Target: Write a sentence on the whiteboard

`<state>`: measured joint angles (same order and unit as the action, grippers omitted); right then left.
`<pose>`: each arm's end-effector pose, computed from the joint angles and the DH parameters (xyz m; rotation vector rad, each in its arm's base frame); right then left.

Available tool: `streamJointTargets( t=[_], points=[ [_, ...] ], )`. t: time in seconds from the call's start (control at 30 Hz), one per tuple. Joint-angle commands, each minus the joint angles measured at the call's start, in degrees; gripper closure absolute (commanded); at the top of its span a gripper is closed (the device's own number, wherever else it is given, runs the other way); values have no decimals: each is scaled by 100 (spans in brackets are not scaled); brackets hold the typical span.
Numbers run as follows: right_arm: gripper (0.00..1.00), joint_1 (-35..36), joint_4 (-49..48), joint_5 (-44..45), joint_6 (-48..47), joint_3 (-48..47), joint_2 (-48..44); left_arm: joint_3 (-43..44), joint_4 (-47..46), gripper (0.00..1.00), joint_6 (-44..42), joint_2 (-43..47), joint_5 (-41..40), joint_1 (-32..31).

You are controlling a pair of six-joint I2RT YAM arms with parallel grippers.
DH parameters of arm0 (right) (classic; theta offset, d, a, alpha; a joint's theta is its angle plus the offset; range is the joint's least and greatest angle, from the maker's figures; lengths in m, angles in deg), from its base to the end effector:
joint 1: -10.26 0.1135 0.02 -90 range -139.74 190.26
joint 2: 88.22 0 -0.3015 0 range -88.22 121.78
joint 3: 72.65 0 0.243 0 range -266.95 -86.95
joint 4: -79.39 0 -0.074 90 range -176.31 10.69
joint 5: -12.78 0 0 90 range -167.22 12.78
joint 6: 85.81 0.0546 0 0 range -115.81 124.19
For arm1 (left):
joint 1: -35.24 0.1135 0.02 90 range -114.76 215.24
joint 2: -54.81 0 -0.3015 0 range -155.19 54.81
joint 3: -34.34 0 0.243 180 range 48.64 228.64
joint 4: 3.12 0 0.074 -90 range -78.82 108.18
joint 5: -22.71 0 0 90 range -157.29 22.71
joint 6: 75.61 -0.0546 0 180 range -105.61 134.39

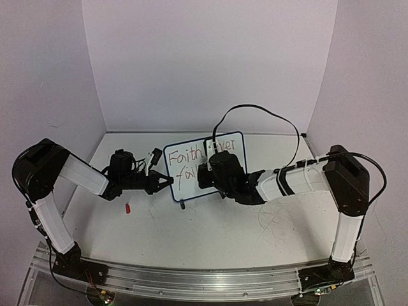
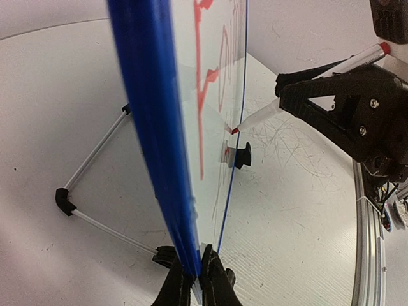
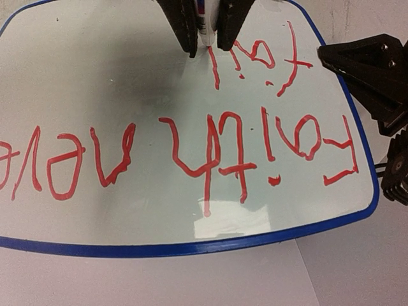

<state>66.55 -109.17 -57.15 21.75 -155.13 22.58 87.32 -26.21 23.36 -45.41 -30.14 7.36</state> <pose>0.2703 0.3713 0.2377 -0.4103 1.8865 0.5385 0.2902 -0.1908 0.1837 0.7612 1.9097 -1.0516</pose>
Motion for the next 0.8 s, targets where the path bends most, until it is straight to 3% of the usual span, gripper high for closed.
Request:
streamJointTargets(
  t=[0.0, 0.77],
  points=[
    [100, -10, -18, 86, 63, 59, 116, 77, 351, 100, -296, 28, -450, -7],
    [100, -6, 252, 280, -149, -72, 152, 87, 355, 100, -308, 11, -452, -25]
  ],
)
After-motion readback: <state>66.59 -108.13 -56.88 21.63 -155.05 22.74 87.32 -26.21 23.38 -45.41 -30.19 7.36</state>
